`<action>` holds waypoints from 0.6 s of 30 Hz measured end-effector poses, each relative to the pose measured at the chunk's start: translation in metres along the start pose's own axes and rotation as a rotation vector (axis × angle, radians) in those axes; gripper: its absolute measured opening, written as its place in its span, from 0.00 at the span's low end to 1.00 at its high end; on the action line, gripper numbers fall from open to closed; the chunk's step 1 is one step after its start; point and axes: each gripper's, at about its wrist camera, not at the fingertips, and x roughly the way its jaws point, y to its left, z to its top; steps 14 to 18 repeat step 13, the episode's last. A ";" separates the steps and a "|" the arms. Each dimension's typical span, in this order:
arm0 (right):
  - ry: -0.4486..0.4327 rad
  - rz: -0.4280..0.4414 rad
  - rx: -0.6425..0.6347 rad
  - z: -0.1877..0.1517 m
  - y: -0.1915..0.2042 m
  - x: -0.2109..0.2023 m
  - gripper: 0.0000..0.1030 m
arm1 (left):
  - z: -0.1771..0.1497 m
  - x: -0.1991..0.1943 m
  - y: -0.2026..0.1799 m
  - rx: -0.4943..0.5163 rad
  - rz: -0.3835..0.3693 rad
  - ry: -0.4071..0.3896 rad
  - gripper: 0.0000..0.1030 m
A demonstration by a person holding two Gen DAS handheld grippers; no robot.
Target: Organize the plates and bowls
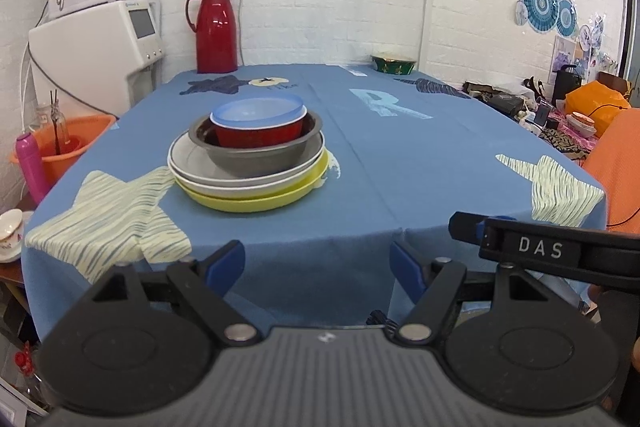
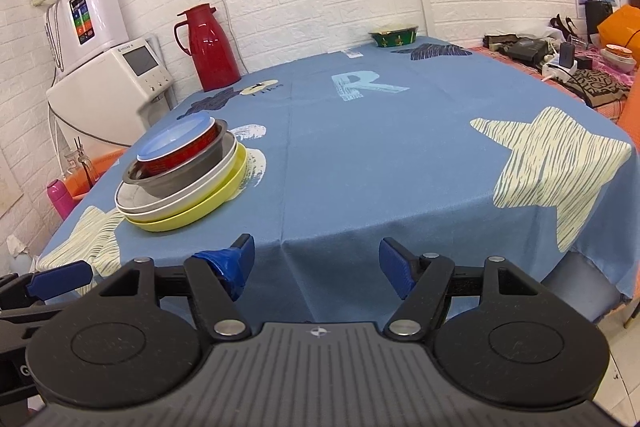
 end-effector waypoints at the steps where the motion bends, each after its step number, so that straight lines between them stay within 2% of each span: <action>1: -0.002 0.001 -0.001 0.000 0.000 0.000 0.53 | 0.000 -0.001 0.000 0.001 0.002 -0.003 0.71; 8: -0.001 0.002 0.001 -0.002 0.003 0.002 0.54 | -0.003 0.002 0.003 -0.012 -0.005 0.008 0.71; 18: -0.002 0.001 0.003 -0.003 0.003 0.002 0.54 | -0.004 0.000 0.006 -0.024 -0.014 -0.016 0.71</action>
